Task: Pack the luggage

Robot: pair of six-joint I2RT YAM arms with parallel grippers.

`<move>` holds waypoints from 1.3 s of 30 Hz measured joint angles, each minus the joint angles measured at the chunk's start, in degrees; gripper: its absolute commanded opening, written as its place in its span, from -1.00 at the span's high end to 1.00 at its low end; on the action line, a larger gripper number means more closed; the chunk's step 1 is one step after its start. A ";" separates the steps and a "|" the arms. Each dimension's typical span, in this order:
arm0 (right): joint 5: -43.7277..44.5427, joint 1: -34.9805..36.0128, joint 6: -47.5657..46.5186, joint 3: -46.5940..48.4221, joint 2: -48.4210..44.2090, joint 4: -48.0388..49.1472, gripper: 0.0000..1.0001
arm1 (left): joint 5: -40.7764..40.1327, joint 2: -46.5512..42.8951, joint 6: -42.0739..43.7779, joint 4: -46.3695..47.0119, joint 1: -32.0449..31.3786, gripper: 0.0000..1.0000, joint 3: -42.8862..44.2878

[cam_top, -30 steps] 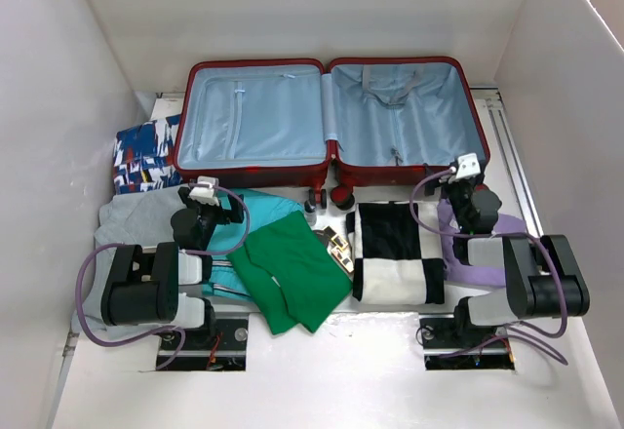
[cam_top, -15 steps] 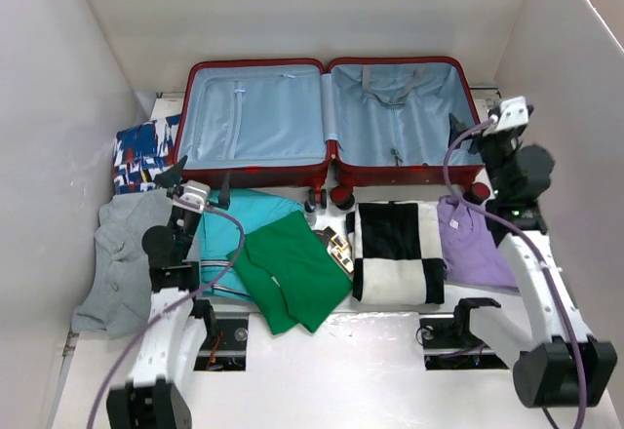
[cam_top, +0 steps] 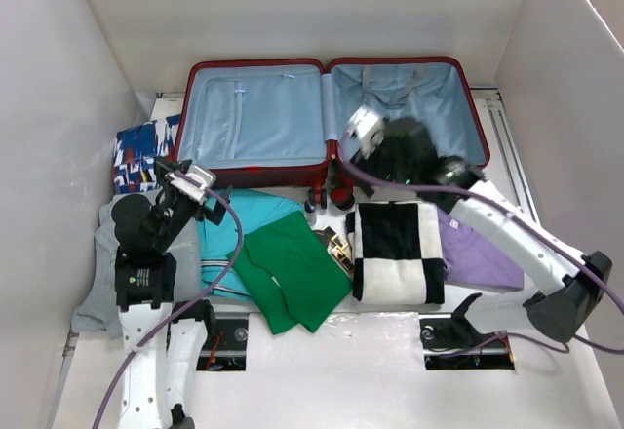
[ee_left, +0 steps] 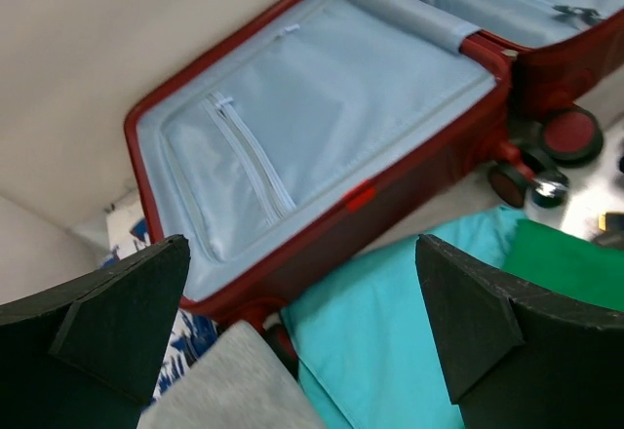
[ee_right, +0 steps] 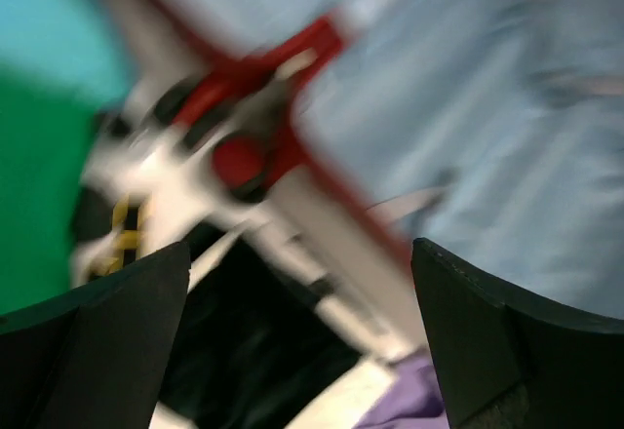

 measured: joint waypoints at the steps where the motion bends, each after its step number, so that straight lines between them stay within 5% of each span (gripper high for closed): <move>1: -0.61 2.01 0.35 -1.95 0.57 -1.36 -0.77 | 0.09 0.00 -0.04 -2.69 0.00 -1.00 1.53; 2: -2.36 3.78 1.03 -5.25 0.07 -2.51 -0.40 | 0.17 -0.15 -0.04 -4.85 0.00 -1.00 2.58; 4: -4.39 4.83 2.58 -9.55 -1.92 -2.47 -0.17 | 0.09 -0.98 -0.20 -8.44 0.00 -1.00 3.69; 5: -5.49 5.07 3.50 -11.91 -3.52 -2.27 -0.17 | -0.15 -1.64 -0.50 -9.66 0.00 -1.00 3.72; 7: -8.17 5.49 5.88 -15.47 -5.81 -0.22 -0.52 | -0.83 -3.02 -1.55 -11.54 0.00 -1.00 3.72; 10: -13.81 6.27 7.58 -19.02 -5.01 7.28 -0.78 | -1.25 -5.35 -2.58 -11.47 0.00 -1.00 2.54; 16: -22.03 7.37 9.75 -19.85 9.29 22.27 -0.76 | -2.54 -6.03 -4.68 -10.36 0.00 -1.00 -0.52; 25: -23.12 7.30 11.34 -13.84 24.87 29.11 -0.65 | -3.17 -2.34 -4.70 -8.92 0.00 -1.00 -2.75; 31: -23.17 7.30 12.20 -12.31 26.86 31.50 0.05 | -3.32 -1.90 -4.83 -8.70 0.00 -1.00 -3.78; 36: -23.93 7.30 12.72 -12.31 27.06 32.39 0.17 | -3.39 -1.90 -4.74 -8.28 0.00 -1.00 -3.78; 39: -24.20 7.30 13.07 -12.31 27.06 32.44 0.42 | -3.43 -1.90 -4.61 -8.26 0.00 -1.00 -3.78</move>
